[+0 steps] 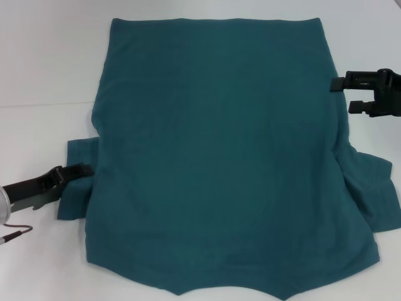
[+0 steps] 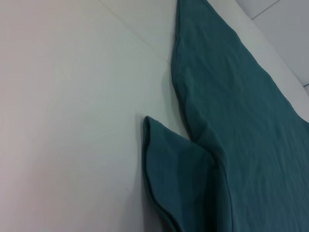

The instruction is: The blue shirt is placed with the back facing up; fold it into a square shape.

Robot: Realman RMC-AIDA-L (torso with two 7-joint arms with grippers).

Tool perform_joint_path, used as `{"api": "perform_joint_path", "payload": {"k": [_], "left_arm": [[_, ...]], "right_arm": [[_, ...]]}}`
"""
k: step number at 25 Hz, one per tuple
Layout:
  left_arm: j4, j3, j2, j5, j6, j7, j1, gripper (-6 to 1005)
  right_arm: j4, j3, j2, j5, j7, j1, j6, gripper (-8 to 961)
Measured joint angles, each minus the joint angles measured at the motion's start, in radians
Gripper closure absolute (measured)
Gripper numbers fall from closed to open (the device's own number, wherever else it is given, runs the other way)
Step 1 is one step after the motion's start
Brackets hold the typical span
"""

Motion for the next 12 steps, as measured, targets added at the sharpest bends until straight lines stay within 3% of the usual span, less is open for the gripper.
{"api": "perform_joint_path", "payload": {"k": [11,12], "left_arm": [[0.006,0.0,-0.001,0.003,0.003,-0.01,0.001,436],[0.007,0.0,-0.001,0.002,0.004,-0.009,0.002,504]], "right_arm": [[0.0,0.005,0.0,0.004,0.004,-0.005,-0.003,8],[0.0,0.005,0.0,0.004,0.004,-0.005,-0.003,8]]}}
